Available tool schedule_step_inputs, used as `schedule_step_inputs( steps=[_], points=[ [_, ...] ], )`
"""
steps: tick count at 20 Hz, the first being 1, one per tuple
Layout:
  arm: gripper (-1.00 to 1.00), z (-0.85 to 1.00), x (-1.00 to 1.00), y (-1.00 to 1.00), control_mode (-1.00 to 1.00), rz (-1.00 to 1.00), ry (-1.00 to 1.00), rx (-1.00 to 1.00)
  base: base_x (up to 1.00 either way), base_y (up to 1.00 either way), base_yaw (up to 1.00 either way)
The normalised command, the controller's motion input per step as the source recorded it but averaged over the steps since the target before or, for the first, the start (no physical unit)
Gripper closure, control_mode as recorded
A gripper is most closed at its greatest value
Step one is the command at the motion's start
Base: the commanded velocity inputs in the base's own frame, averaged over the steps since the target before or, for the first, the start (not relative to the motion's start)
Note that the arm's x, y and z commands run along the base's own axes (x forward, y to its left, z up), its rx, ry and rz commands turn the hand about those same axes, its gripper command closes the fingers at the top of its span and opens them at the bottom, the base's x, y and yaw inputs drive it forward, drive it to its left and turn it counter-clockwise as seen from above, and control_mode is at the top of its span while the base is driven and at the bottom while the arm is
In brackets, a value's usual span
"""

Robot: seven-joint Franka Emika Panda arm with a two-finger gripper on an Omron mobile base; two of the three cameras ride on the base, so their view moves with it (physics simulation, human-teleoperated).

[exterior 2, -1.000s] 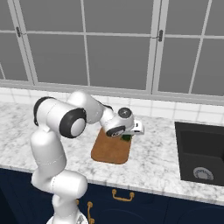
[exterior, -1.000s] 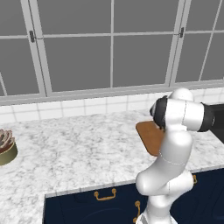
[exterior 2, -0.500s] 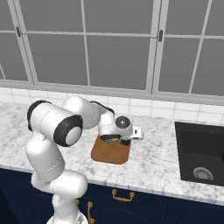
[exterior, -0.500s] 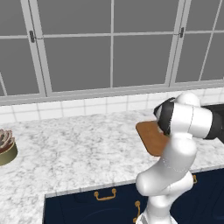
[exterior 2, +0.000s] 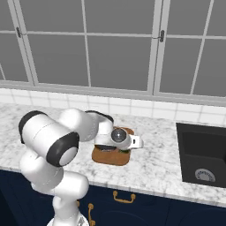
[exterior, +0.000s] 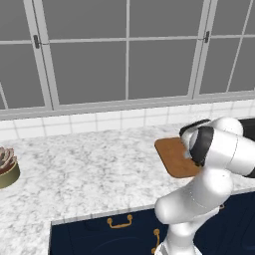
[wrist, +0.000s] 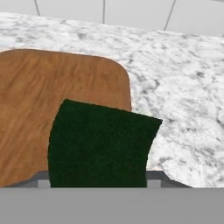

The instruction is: Pick up the sponge from the counter and clean the cutting board by briefly scrubbing or pressing down on the cutting board. Once finished, release the sponge.

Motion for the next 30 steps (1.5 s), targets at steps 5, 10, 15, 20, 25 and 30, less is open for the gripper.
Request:
schedule_step_inputs(
  steps=[5,10,15,20,25,30],
  points=[
    [1.00,-0.03,-0.65,0.00,-1.00,-0.01,0.00,0.00,0.00,0.00,0.00],
    [1.00,0.00,-0.62,0.00,-1.00,-0.01,0.00,0.00,0.00,0.00,0.00],
    [1.00,0.00,-0.49,0.00,-1.00,0.00,0.00,0.00,0.00,0.00,0.00],
    [1.00,0.04,-0.30,0.00,-1.00,0.00,0.05,-0.03,0.00,0.00,0.00],
    [1.00,0.68,0.05,0.16,-1.00,0.00,0.36,-0.12,0.00,0.00,0.00],
    [1.00,0.90,0.08,0.52,-1.00,0.01,0.33,0.00,0.00,0.00,0.00]
  ],
)
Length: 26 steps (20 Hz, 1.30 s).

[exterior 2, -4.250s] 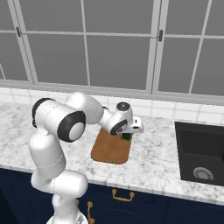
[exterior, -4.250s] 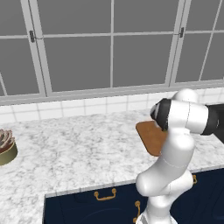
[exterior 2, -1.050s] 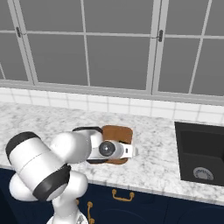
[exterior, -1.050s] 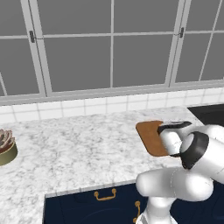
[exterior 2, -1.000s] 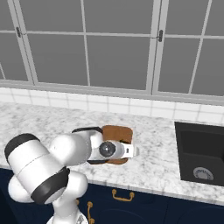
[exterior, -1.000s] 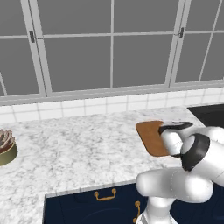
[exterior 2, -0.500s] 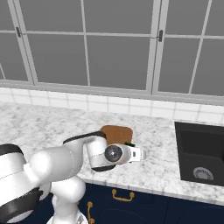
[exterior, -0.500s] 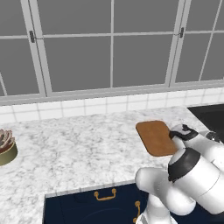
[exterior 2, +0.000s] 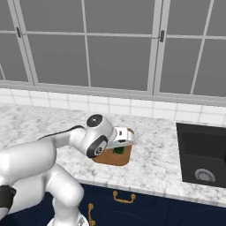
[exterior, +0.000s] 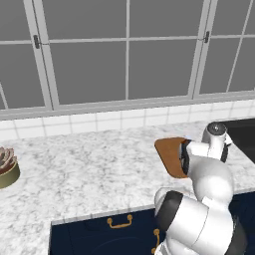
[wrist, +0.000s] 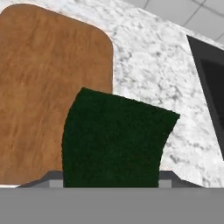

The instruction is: Pick up the sponge from the counter and clean the cutting board by briefly scrubbing or pressing down on the cutting board. Once finished, release the sponge.

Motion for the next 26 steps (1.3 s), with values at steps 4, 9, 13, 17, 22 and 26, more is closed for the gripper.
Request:
schedule_step_inputs(
  steps=[4,9,13,17,22,26],
  points=[
    [1.00,0.14,0.01,0.95,-1.00,0.15,0.05,0.07,0.00,0.00,0.00],
    [1.00,-0.07,0.14,0.94,-1.00,0.16,0.05,0.23,0.00,0.00,0.00],
    [1.00,-0.14,0.37,1.00,-1.00,0.13,0.16,0.25,0.00,0.00,0.00],
    [1.00,0.00,0.02,1.00,-1.00,0.00,0.14,0.09,0.00,0.00,0.00],
    [1.00,-0.44,-0.07,0.70,-1.00,-0.02,0.04,0.07,0.00,0.00,0.00],
    [1.00,-0.51,0.02,0.25,-1.00,-0.07,0.01,0.00,0.00,0.00,0.00]
  ],
)
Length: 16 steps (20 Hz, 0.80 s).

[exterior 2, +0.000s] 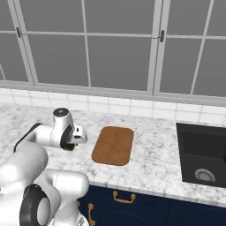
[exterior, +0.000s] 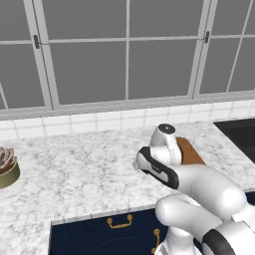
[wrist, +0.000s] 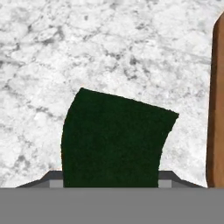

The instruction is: Pick up the sponge from the counter and clean the cutting board by briefly scrubbing or pressing down on the cutting board. Once finished, release the sponge.

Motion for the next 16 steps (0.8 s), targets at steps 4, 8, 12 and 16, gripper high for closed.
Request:
schedule_step_inputs(
  steps=[4,8,12,16],
  points=[
    [-1.00,-0.44,0.06,0.15,-1.00,-0.05,0.04,0.00,0.00,0.00,0.00],
    [-1.00,-0.02,0.00,0.00,-1.00,-0.01,0.05,0.00,0.00,0.00,0.00],
    [-1.00,0.00,-0.02,0.00,-1.00,-0.01,0.00,0.00,0.00,0.00,0.00],
    [-1.00,0.00,0.00,0.00,-1.00,-0.03,0.00,0.00,0.00,0.00,0.00]
  ],
)
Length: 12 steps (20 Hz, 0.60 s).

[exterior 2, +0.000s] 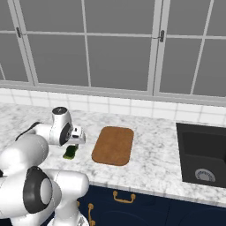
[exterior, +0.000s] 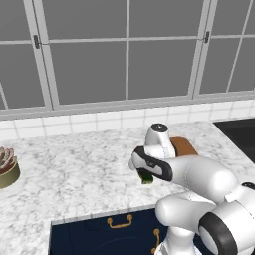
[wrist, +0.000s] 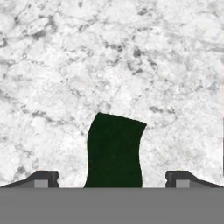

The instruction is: Pick up the sponge from the counter and clean the cutting board by briefly scrubbing or pressing down on the cutting board. Once finished, release the sponge.

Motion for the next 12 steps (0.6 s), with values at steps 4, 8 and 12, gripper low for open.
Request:
schedule_step_inputs(
  steps=[4,8,12],
  points=[
    [-1.00,0.06,0.00,-0.01,-1.00,-0.05,0.00,0.00,0.00,0.00,0.00],
    [-1.00,0.47,-0.05,-0.15,-1.00,-0.12,0.00,0.00,0.00,0.00,0.00],
    [-1.00,0.86,-0.50,-0.35,-1.00,-0.26,0.00,0.00,0.00,0.00,0.00]
  ],
)
